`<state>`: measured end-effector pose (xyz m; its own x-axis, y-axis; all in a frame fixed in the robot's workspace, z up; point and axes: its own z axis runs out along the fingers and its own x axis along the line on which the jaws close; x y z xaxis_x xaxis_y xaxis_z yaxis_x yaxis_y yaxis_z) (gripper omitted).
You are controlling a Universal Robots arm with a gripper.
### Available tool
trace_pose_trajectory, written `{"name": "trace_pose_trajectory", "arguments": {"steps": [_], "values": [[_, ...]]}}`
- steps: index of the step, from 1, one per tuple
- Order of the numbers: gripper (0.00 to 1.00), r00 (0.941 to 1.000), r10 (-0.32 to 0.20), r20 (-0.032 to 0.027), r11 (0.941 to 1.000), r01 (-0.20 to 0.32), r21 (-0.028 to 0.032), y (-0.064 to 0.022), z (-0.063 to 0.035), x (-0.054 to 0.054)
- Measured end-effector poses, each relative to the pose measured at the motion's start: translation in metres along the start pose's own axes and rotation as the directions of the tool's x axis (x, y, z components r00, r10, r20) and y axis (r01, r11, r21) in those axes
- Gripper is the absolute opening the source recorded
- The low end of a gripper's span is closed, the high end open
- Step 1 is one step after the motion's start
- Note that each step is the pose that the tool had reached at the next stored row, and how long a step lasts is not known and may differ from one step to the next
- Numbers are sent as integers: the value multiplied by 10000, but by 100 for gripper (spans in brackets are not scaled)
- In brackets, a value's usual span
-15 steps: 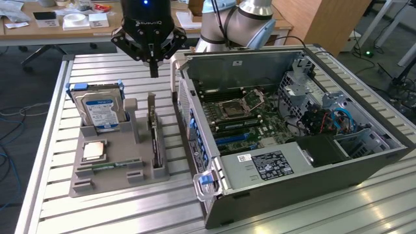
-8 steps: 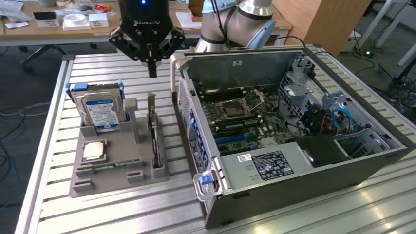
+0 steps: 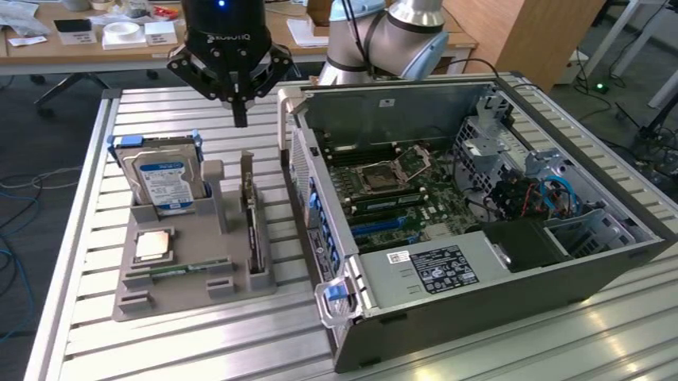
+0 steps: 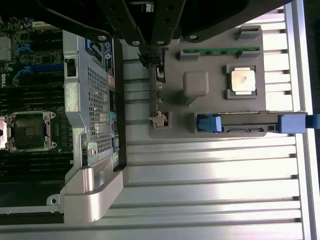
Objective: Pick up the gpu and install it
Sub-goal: 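Reach for the gpu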
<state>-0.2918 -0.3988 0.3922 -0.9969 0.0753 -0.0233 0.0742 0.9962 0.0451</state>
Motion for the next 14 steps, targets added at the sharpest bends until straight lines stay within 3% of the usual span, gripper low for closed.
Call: {"name": "trace_pose_trajectory", "arguments": {"steps": [14], "values": [[11, 10000, 1, 0, 10000, -1, 0, -6, 0, 12]]}}
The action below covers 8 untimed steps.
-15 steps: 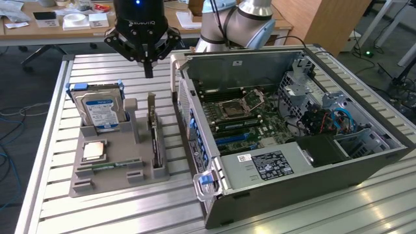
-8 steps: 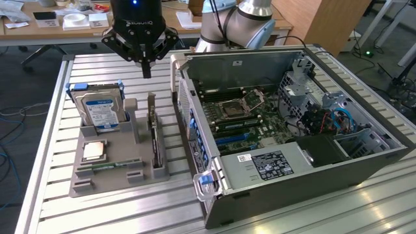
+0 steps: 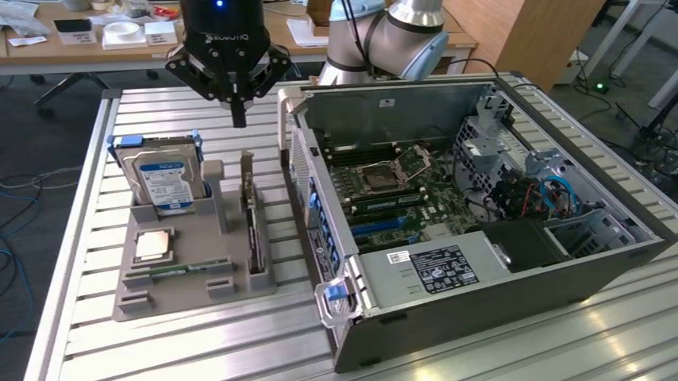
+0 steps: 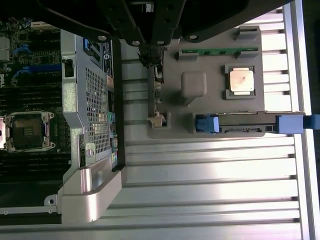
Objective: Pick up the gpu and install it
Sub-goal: 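Reach for the gpu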
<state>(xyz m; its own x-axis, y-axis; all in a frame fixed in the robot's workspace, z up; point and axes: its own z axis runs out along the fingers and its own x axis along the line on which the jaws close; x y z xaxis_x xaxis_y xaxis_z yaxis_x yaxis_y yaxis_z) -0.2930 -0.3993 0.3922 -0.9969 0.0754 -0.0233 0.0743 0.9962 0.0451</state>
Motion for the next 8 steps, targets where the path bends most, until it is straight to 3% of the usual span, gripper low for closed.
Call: {"name": "trace_pose_trajectory", "arguments": {"steps": [8], "values": [[11, 10000, -1, 0, 10000, 1, 0, -80, -4, -4]]}}
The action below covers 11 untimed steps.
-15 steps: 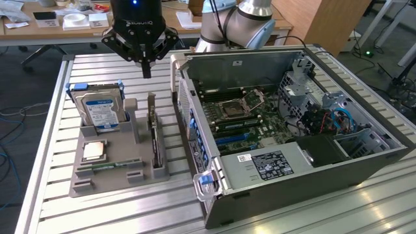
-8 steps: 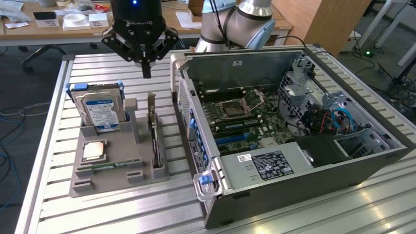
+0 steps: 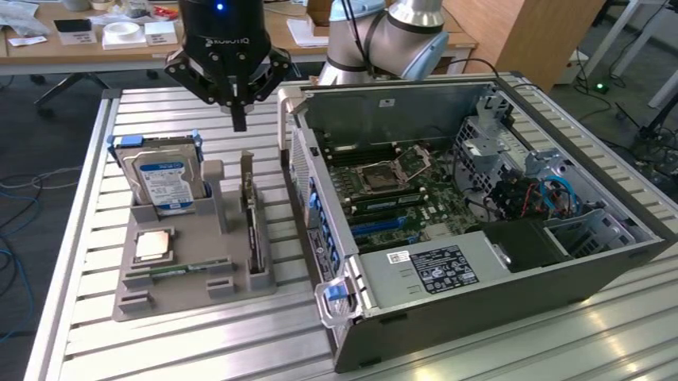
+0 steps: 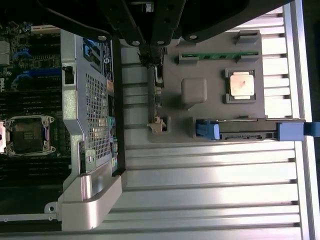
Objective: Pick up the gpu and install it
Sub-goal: 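Reach for the gpu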
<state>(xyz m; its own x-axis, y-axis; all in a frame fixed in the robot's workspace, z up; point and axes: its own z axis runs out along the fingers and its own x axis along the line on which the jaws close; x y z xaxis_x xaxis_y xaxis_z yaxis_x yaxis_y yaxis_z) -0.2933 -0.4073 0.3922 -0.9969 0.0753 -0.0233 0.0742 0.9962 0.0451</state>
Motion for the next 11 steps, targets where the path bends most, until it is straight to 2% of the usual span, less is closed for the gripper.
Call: {"name": "trace_pose_trajectory", "arguments": {"steps": [11], "values": [[11, 10000, 0, 0, 10000, 0, 0, -133, -6, 14]]}}
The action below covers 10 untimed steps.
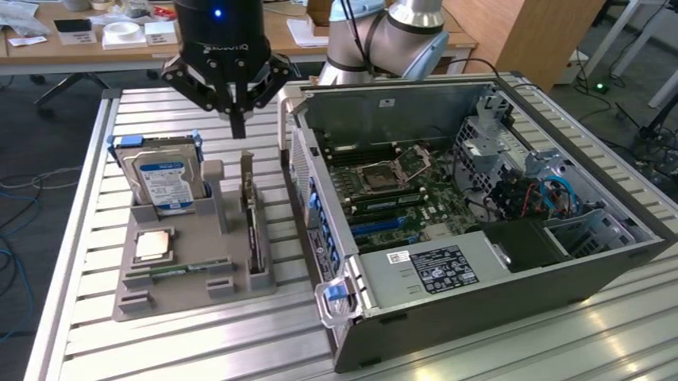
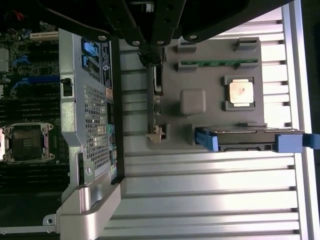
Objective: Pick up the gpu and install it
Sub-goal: 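Reach for the gpu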
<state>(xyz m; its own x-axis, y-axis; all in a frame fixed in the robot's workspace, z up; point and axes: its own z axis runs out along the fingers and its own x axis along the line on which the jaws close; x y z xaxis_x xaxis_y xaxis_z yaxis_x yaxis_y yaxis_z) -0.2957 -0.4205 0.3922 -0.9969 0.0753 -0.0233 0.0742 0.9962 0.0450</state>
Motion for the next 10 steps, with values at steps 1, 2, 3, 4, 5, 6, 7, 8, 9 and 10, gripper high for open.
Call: {"name": "trace_pose_trajectory", "arguments": {"steps": [1, 2, 3, 4, 5, 6, 7, 8, 9, 10], "values": [[11, 10000, 0, -1, 10000, 0, 0, -12, -1, 2], [11, 10000, 0, 0, 10000, 0, -1, -24, -1, 3], [11, 10000, 0, 0, 10000, 0, 0, -33, -2, 4], [11, 10000, 0, 0, 10000, 0, 0, -39, -2, 6], [11, 10000, 1, 1, 10000, -1, -1, -39, -2, 6], [11, 10000, 1, 0, 10000, -1, -1, -39, -2, 6], [11, 10000, 2, 0, 10000, -2, -1, -39, -2, 6], [11, 10000, 1, 0, 10000, -1, 0, -40, -2, 7], [11, 10000, 0, 0, 10000, 0, 1, -41, -2, 12], [11, 10000, -1, 0, 10000, 1, 1, -42, -3, 22]]}}
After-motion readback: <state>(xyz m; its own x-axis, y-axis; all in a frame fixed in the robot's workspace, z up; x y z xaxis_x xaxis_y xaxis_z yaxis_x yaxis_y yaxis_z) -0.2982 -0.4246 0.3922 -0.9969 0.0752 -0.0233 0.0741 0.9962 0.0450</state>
